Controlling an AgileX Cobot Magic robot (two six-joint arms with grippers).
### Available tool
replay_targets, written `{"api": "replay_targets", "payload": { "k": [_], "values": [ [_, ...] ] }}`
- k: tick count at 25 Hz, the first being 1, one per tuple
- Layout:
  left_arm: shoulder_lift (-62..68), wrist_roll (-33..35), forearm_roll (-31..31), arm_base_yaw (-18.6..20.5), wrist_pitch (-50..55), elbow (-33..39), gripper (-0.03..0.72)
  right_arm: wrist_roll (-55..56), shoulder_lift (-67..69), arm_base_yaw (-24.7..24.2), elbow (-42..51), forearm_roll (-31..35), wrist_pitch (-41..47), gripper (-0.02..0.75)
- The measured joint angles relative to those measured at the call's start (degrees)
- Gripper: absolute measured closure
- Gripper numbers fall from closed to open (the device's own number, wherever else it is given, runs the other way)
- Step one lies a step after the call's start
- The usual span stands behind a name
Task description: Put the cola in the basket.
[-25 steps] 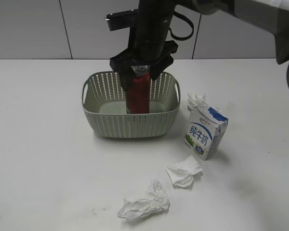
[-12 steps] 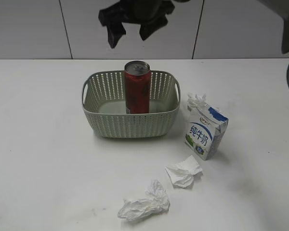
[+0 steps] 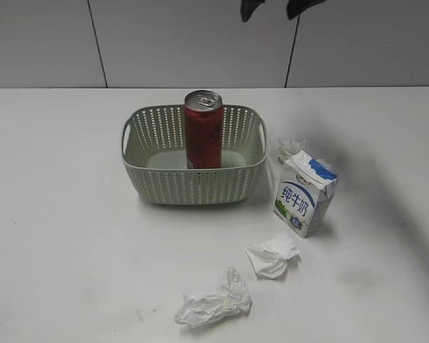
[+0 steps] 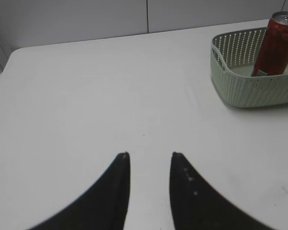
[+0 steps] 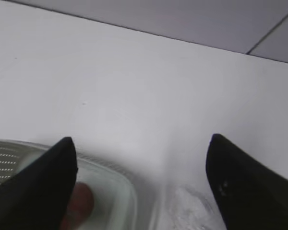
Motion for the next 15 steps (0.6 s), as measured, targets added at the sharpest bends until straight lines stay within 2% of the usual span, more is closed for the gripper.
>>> {"api": "replay_targets", "payload": {
  "k": [9, 15],
  "values": [
    [0.0, 0.0, 0.0, 0.0, 0.0, 0.0, 0.461, -2.0, -9.9, -12.1, 7.7, 1.1, 0.0, 0.132],
    [0.0, 0.0, 0.0, 0.0, 0.0, 0.0, 0.461, -5.4, -19.5, -18.0, 20.9, 0.8, -0.1, 0.14]
  ]
}}
